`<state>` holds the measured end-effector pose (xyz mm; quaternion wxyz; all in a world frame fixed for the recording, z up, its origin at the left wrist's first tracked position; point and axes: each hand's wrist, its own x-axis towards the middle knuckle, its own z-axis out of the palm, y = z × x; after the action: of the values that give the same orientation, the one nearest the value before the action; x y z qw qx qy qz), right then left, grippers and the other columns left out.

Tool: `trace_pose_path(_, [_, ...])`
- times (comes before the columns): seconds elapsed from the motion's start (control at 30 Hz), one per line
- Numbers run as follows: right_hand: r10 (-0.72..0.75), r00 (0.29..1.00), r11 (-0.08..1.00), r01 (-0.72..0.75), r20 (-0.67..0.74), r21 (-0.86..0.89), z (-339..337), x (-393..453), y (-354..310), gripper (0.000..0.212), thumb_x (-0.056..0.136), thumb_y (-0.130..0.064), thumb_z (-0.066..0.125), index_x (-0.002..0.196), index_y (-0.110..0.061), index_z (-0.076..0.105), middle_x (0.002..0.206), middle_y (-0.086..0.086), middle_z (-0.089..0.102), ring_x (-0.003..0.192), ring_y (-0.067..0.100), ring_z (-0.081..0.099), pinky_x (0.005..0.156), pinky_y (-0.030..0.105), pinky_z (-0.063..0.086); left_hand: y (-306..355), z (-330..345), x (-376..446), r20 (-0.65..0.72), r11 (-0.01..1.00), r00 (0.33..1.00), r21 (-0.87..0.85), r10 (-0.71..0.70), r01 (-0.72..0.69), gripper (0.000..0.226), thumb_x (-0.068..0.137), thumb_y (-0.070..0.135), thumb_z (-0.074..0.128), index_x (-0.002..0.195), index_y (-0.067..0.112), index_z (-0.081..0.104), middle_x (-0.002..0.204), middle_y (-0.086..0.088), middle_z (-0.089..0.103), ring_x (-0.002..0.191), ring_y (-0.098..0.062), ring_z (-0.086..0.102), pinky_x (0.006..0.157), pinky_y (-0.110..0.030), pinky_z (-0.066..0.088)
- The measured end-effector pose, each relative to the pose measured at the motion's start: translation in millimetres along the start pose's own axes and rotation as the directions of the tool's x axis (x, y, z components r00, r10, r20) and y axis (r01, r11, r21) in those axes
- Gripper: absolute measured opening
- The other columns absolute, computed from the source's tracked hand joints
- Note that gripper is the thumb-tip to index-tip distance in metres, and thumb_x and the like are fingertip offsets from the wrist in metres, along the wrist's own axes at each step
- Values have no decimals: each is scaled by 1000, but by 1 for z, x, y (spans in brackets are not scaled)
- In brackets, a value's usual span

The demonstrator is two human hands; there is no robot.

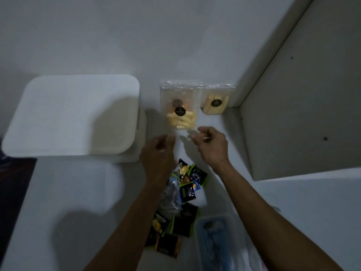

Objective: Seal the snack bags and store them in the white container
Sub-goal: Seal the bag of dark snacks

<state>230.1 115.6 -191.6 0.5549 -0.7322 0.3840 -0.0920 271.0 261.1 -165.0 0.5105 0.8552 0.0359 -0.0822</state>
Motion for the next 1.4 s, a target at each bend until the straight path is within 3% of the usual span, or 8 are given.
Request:
trace_pose_path(0.1, [58,996,997,-55,62,-52,18,-34,28,15,86,-21,74,100,-18,70,81,-7,69,71,1,64,70,10,52,-49,-19,-21,-34,985,989,91,-144,147,31,86,36,69,109,16,71,101,-1,72,90,-12,67,78,-16,48])
trace_pose_path(0.2, [125,987,988,-115,98,-106,40,-55,51,26,83,-24,76,108,-17,71,86,-3,71,84,16,69,84,30,57,-92,-28,-26,-4,929,961,257,-277,268,50,86,45,66,124,14,64,121,-10,66,110,-25,62,99,-35,47])
trace_pose_path(0.37, [142,983,981,-124,120,-148,64,-65,59,27,85,-12,74,111,-6,66,84,2,63,84,16,59,78,24,47,-111,-22,-25,118,875,923,380,-366,299,63,89,48,61,137,8,52,136,-15,57,124,-31,53,106,-38,40])
trace_pose_path(0.67, [213,970,972,-223,118,73,69,-69,62,21,89,7,62,98,-10,71,85,8,70,79,19,64,81,34,58,-109,-26,-28,42,896,901,132,-433,424,51,86,39,69,125,8,62,120,-13,67,110,-29,63,100,-40,49])
trace_pose_path(0.9, [95,981,940,-144,169,310,28,-95,27,19,88,2,68,98,-12,74,87,11,72,79,19,66,81,35,57,-74,-49,-53,49,969,970,-68,-236,239,13,90,27,67,86,15,69,80,0,68,69,-8,60,54,-11,42])
trace_pose_path(1.1, [-154,973,934,87,170,348,-19,-119,-31,13,88,-6,71,100,-11,72,83,10,68,81,22,69,78,26,58,-17,-77,-74,107,945,994,-320,-34,67,8,86,18,72,79,21,71,76,5,73,67,-1,67,62,-22,54])
trace_pose_path(1.27, [-304,946,901,245,118,357,-45,-143,-81,4,92,-15,67,89,-14,69,83,8,75,85,24,73,79,36,59,28,-105,-95,121,891,966,-427,229,-158,10,89,11,68,97,5,70,80,-3,71,68,-5,67,62,-20,54])
trace_pose_path(1.4, [-376,919,865,304,115,400,-65,-163,-111,5,92,-13,67,88,-12,68,81,7,73,81,20,73,79,38,58,57,-130,-103,80,861,957,-463,279,-212,6,86,23,72,91,19,73,81,8,70,74,-2,61,73,-24,51])
